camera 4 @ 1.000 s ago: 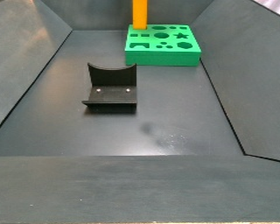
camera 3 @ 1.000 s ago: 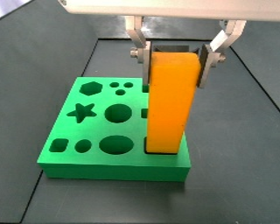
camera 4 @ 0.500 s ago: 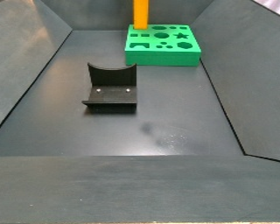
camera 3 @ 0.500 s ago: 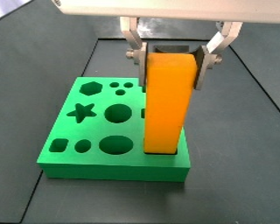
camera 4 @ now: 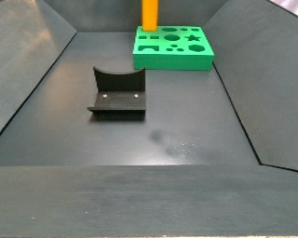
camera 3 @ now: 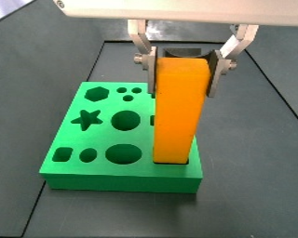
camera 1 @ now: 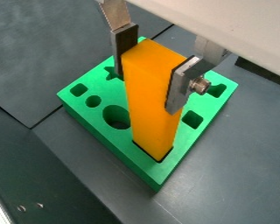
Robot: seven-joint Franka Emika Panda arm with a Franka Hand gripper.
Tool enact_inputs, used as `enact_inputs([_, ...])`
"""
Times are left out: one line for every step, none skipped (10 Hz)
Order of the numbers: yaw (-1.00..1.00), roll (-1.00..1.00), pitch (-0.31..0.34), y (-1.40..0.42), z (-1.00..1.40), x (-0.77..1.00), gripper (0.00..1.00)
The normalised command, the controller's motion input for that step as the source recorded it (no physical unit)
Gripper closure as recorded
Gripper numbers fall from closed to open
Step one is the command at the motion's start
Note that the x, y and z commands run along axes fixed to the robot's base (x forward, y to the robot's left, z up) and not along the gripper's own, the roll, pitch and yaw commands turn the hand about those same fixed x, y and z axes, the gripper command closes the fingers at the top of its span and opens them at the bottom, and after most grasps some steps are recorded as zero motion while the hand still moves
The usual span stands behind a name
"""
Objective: Pick up the rectangle object. Move up. Move to above the board. Insert the rectangle object.
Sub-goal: Insert the rectangle object.
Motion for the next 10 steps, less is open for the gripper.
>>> enact_inputs([0.02, -0.09, -0.020, 0.00, -0.28, 0.00, 1.00])
enact_inputs([0.03, -0.07, -0.017, 0.00, -0.26, 0.00, 1.00])
enact_inputs([0.06, 0.00, -0.006, -0.01, -0.27, 0.00, 1.00])
enact_inputs([0.23, 0.06, 0.000, -0.01, -0.24, 0.06, 1.00])
enact_inputs([0.28, 0.01, 0.000, -0.02, -0.24, 0.06, 1.00])
enact_inputs([0.26, 0.00, 0.000, 0.00, -0.22, 0.04, 1.00])
enact_inputs([0.20, 0.00, 0.000, -0.03, -0.18, 0.00, 1.00])
enact_inputs([0.01, -0.01, 0.000, -0.09, -0.10, 0.00, 1.00])
enact_inputs([0.00, -0.01, 0.000, -0.12, -0.05, 0.00, 1.00])
enact_inputs([0.00, 0.00, 0.000, -0.17, 0.00, 0.00, 1.00])
